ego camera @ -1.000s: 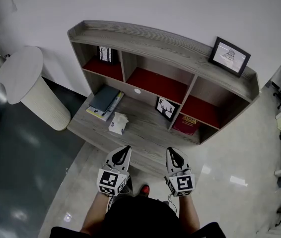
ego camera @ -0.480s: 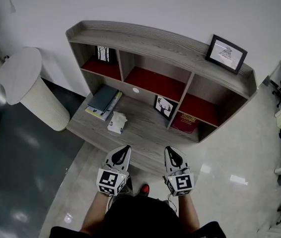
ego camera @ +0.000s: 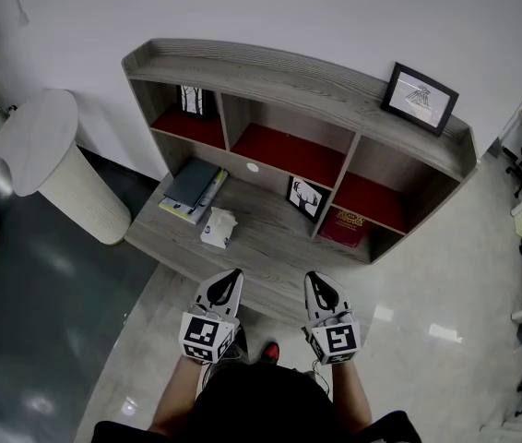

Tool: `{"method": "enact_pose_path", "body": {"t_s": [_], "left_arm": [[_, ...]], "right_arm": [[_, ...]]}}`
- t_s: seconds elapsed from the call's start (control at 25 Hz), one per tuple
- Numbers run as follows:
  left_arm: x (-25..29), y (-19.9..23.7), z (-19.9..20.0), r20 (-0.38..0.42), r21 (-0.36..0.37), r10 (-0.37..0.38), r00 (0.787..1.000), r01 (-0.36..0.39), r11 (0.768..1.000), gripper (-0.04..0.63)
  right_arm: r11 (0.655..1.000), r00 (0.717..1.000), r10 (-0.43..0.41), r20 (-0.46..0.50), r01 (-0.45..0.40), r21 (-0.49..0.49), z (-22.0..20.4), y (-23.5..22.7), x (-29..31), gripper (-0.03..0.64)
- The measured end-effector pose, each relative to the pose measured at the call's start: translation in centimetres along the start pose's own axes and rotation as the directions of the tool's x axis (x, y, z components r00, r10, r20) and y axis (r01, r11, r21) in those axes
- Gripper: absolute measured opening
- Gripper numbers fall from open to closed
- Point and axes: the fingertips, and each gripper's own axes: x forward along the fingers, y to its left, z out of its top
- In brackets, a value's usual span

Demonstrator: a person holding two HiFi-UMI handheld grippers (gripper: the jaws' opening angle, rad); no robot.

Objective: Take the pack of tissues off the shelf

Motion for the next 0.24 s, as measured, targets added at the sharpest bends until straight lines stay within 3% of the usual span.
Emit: {"method": "enact_pose_path", "body": {"t_s": [0.24], "left_arm": [[0.03,0.12,-0.17,-0.004,-0.007,0.001,1.0,-0.001,1.0,0.008]], "right_arm": [[1.0,1.0,0.0,0.0,0.0,0.027,1.03,0.43,0.06,0.034]]}}
